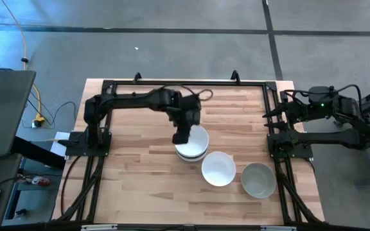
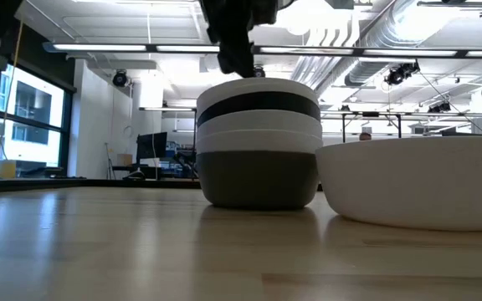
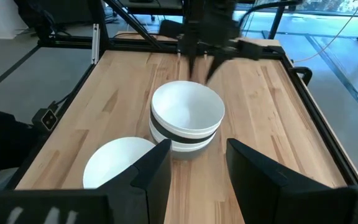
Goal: Nest bowls inside each other
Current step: Stack the white bowl on top of the white bowl
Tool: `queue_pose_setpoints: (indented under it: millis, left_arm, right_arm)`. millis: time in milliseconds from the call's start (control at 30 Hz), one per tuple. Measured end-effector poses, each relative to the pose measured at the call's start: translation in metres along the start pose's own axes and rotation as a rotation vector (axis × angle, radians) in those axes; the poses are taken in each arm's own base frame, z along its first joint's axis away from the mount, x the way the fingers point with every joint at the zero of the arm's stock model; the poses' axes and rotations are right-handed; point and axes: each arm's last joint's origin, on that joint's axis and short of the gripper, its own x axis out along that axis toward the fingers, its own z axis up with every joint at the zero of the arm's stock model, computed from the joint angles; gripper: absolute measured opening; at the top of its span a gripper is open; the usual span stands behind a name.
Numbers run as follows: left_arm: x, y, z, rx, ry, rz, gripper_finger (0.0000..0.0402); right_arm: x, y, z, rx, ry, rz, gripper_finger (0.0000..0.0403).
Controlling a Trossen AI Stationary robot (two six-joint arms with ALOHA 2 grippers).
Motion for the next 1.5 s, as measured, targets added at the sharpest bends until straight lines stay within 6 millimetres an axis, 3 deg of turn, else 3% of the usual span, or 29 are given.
queue_pose_setpoints:
  millis: [267, 567, 733, 933, 1167, 1300, 1500]
  left_arm:
    - [0.018, -0.015, 0.007, 0.052, -0.009, -0.078, 0.0011]
    - [0.038, -0.013, 0.011, 0.047, -0.009, -0.089, 0.0003]
    - [0.034, -0.012, 0.011, 0.047, -0.011, -0.081, 0.0026]
    - [-0.013, -0.015, 0.001, 0.087, -0.014, -0.076, 0.0066]
    - [-0.09, -0.038, -0.022, 0.142, -0.133, -0.071, 0.0105]
    - [-0.136, -0.058, -0.044, 0.149, -0.209, -0.048, 0.0114]
    - [-0.198, -0.088, -0.094, 0.103, -0.29, 0.116, 0.0114]
  right_arm:
    - [0.0, 0.0, 0.0, 0.02, 0.0, 0.0, 0.0145]
    - [0.0, 0.0, 0.0, 0.022, 0.002, 0.0, 0.0145]
    - [0.0, 0.0, -0.001, 0.088, 0.007, 0.001, 0.0145]
    - [0.012, -0.002, -0.008, 0.278, 0.113, 0.003, 0.0145]
    - [0.056, -0.007, -0.041, 0.477, 0.286, 0.015, 0.0145]
    - [0.081, -0.01, -0.055, 0.576, 0.321, 0.035, 0.0145]
    - [0.115, -0.015, -0.071, 0.753, 0.378, 0.048, 0.0145]
